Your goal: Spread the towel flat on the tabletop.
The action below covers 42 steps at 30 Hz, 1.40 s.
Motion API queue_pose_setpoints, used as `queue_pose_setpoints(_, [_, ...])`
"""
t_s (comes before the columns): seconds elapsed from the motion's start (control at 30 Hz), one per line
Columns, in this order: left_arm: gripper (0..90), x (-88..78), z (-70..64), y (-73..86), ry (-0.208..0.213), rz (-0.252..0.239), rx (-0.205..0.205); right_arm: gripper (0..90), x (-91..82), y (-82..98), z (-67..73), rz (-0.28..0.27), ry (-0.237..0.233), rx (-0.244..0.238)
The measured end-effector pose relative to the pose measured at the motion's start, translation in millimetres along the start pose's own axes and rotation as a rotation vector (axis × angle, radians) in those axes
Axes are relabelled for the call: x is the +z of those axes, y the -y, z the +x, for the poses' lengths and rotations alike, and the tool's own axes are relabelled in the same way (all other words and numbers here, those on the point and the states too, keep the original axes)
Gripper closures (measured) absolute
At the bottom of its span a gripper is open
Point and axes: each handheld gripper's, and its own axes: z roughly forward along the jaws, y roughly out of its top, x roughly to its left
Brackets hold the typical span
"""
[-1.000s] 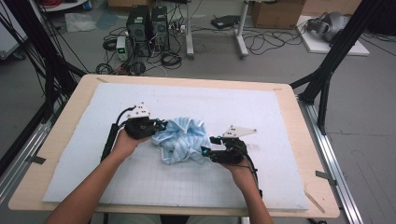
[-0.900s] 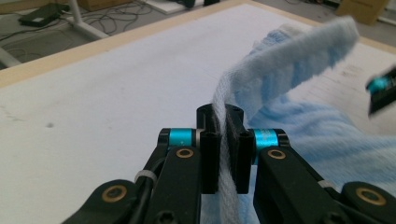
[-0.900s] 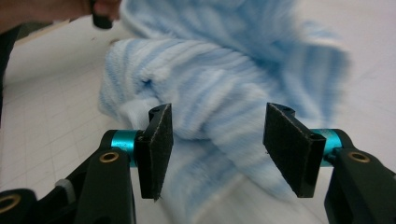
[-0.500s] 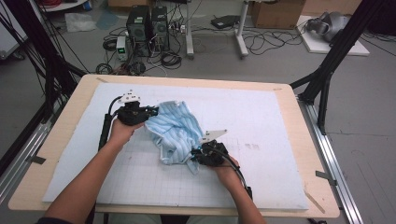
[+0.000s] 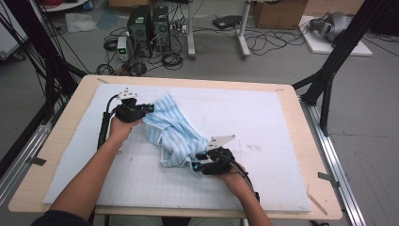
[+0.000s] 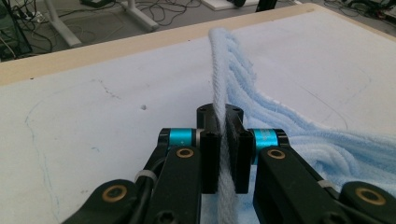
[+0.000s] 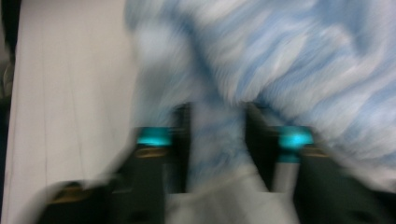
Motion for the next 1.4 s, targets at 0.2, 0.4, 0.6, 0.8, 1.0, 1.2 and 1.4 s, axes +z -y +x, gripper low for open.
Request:
queue_pose_setpoints(0.2, [85.4, 2.4, -1.3, 0.4, 0.001, -0.007, 0.007, 45.4, 24.4, -5.4, -3.7, 0.017, 0.075, 0.011])
queue_pose_setpoints(0.4, [85.5, 1.6, 2.6, 1.1, 0.002, -0.010, -0.001, 84.7, 18.1, -1.6, 0.6, 0.043, 0.000, -0.016])
queue_pose_setpoints(0.6, [85.8, 4.0, 2.4, 2.6, 0.015, -0.002, -0.002, 84.7, 3.2, 11.7, 20.2, 0.095, -0.136, -0.072])
queue_pose_setpoints(0.8, [84.6, 12.1, 1.8, 7.4, -0.003, 0.021, 0.005, 71.9, -7.7, 17.3, 20.6, 0.055, -0.146, -0.053])
queue_pose_setpoints(1.0, [49.2, 4.6, 8.6, 5.0, -0.050, -0.011, -0.050, 51.3, -29.9, 2.9, 0.6, -0.122, -0.015, 0.023])
queue_pose_setpoints(1.2, [44.5, -11.6, 10.5, 0.8, -0.021, -0.017, -0.066, 47.5, -36.5, -15.8, -25.6, -0.219, 0.044, 0.095])
queue_pose_setpoints(1.4, [44.9, -20.9, -0.4, 6.6, 0.009, -0.011, -0.028, 48.6, -46.6, -24.5, -35.9, -0.261, 0.093, 0.108])
